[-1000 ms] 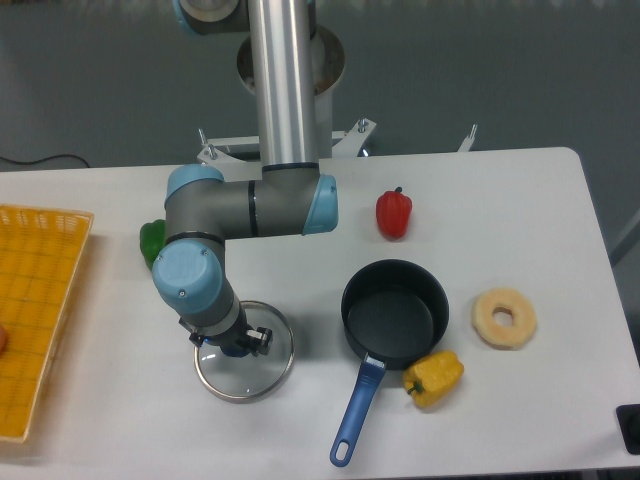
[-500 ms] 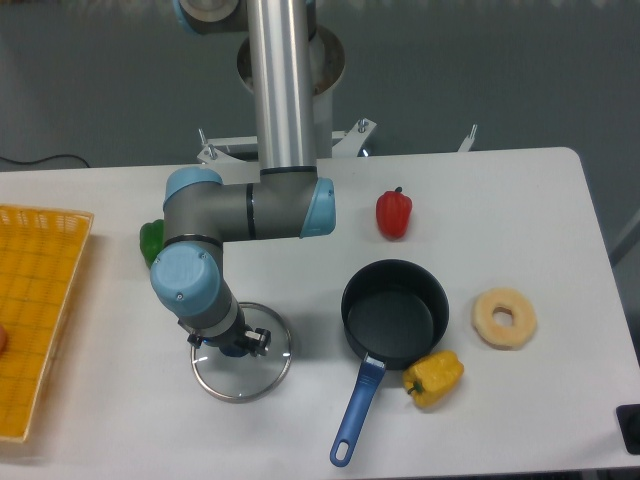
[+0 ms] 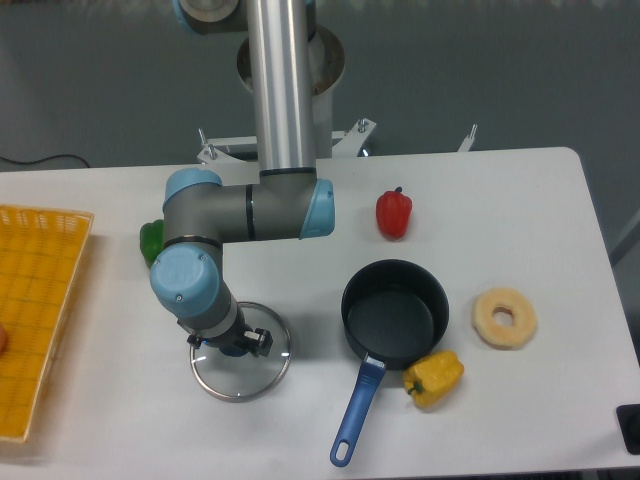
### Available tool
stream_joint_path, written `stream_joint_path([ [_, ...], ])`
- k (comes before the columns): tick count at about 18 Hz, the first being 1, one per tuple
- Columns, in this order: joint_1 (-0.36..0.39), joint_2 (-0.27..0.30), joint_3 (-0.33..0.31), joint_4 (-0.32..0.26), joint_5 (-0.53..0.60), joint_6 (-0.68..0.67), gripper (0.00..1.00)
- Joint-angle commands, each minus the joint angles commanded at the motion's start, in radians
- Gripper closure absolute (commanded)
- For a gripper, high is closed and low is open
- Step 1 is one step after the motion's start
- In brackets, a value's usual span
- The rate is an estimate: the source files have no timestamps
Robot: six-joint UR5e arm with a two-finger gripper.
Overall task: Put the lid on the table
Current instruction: 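Lower the held glass lid flat onto the table, then open the gripper, release the knob and move over the black pan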
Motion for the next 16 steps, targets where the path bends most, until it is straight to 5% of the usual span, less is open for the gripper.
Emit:
stream_joint_path([
  [1,0.000,0.002,0.002,0.000,0.000,0.005,0.01],
  [11,0.041,0.057,0.034,0.000,-0.008,0.026,0.00],
  [16,0.083,0.113,0.034,0.003,-0.006,0.236,0.00],
])
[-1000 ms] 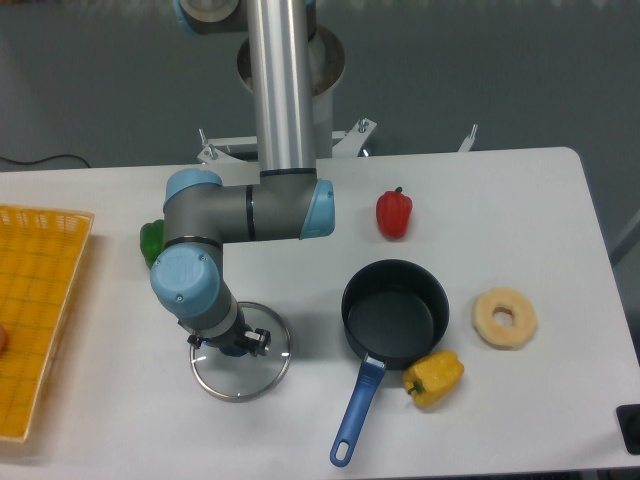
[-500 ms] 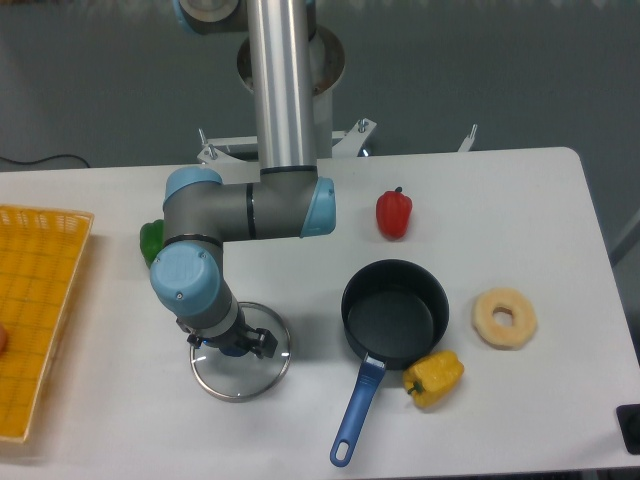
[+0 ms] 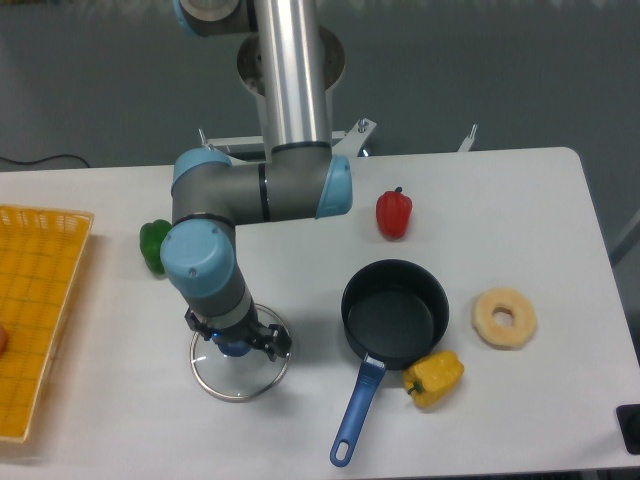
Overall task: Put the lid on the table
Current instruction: 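Open the gripper, release the knob and move over the black pan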
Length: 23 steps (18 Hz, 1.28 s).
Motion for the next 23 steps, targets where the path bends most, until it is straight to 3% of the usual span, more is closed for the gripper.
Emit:
stream_joint_path([
  [7,0.086,0.061,-0.028,-0.009,0.006,0.229,0.00],
  [18,0.245,0.097,-0.045,-0.015,0.009,0.469,0.00],
  [23,0.327,0.129,-0.045,-0.051,0.008,0.612,0.00],
])
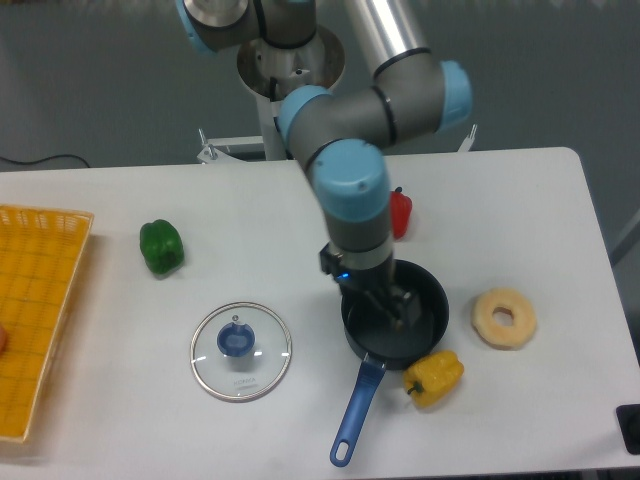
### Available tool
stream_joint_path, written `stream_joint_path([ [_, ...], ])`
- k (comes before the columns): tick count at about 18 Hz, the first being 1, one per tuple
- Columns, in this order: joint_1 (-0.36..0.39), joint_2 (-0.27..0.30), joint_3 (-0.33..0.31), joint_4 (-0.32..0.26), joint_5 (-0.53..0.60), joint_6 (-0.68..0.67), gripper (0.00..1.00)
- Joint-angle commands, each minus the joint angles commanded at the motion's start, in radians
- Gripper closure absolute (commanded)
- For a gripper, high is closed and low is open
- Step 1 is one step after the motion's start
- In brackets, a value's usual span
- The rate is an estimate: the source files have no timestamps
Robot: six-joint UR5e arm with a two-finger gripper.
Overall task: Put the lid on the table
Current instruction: 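Open the gripper, release the knob and move over the black pan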
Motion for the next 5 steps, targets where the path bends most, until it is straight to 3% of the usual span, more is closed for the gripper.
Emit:
stream_joint_path([
  [5,0.023,0.005,0.000,0.000,-0.005,0.031,0.00],
])
